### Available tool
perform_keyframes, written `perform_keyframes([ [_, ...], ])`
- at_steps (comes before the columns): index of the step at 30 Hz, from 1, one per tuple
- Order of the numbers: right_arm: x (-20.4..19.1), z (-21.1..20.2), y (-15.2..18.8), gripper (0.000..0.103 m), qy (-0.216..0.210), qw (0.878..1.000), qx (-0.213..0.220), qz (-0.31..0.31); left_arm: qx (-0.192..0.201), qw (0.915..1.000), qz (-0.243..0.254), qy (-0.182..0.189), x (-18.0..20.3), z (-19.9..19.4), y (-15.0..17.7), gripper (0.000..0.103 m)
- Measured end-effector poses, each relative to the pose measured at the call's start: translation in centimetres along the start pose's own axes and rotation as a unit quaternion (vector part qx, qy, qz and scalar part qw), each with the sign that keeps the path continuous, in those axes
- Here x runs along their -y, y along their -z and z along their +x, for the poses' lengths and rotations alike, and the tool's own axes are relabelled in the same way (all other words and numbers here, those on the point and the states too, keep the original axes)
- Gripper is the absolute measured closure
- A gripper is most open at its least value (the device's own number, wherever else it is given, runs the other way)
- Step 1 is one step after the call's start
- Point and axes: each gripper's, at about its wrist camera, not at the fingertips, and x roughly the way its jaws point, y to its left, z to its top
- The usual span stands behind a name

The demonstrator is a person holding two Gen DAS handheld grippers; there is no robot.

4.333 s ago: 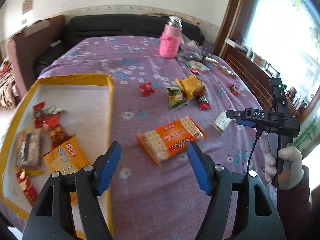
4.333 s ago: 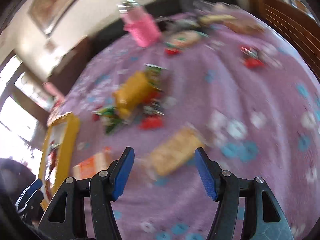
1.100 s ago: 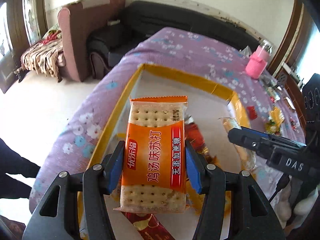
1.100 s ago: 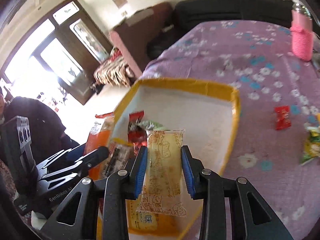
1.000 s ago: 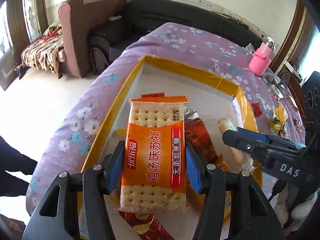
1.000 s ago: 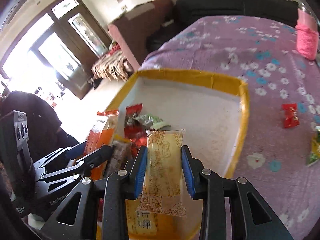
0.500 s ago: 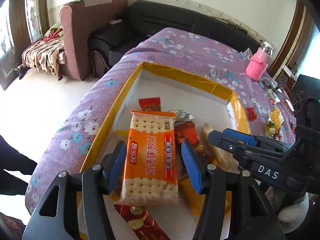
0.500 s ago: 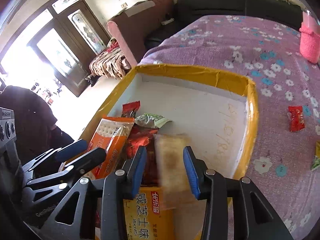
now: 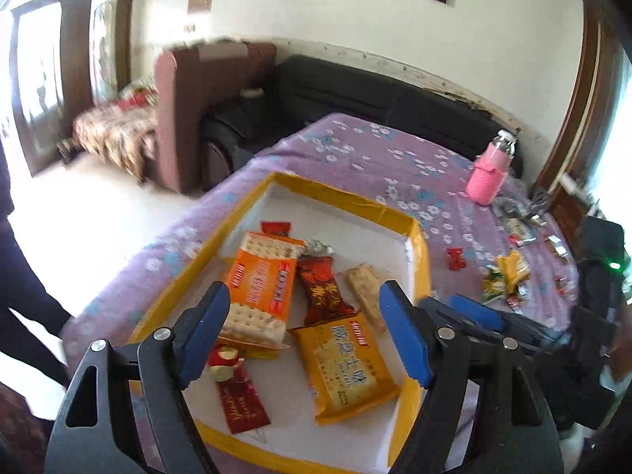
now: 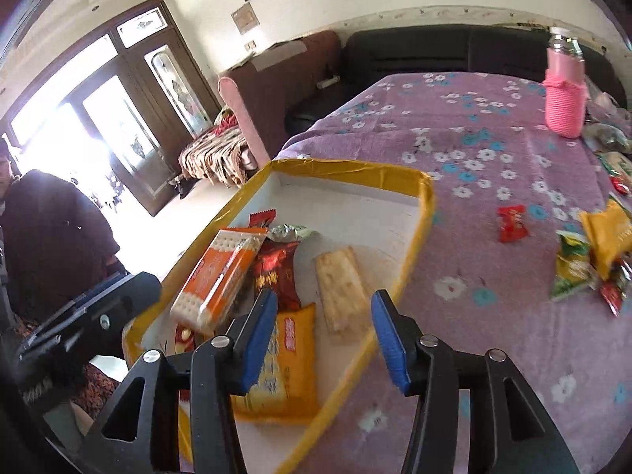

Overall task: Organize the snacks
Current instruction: 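Move both open tools back toward the loose snacks on the table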

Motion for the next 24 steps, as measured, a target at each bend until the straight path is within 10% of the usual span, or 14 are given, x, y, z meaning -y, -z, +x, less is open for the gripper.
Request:
perform_keyframes([
  [24, 3.9, -5.0, 3.1, 0.042, 0.014, 0.999, 0.034, 0.02, 0.001, 0.9955, 0.074, -0.058, 4.4, -1.3, 1.9, 0.025],
])
